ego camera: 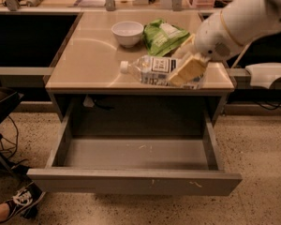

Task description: Pick blue plastic bottle from top drawer and place on counter

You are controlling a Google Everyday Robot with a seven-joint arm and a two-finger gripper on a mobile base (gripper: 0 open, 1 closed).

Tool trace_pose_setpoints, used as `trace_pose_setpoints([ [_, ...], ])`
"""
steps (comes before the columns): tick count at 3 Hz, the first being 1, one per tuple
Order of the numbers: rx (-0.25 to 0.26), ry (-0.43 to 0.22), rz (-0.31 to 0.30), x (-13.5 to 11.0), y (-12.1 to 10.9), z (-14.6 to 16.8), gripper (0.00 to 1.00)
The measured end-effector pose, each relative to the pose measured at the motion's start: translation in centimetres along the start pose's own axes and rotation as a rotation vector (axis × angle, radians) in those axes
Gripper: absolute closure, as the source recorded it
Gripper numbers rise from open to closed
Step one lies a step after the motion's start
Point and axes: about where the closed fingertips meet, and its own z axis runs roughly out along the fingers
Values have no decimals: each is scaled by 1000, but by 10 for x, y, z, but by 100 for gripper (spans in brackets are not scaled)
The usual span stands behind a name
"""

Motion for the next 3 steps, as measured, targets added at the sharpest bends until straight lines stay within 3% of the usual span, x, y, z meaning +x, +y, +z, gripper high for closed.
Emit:
trace_pose_setpoints([
  [1, -3, 16, -38, -57, 6, -17, 100],
  [2, 10, 16, -18, -91, -2, 11, 100],
  [3, 13, 14, -9, -94, -2, 13, 100],
])
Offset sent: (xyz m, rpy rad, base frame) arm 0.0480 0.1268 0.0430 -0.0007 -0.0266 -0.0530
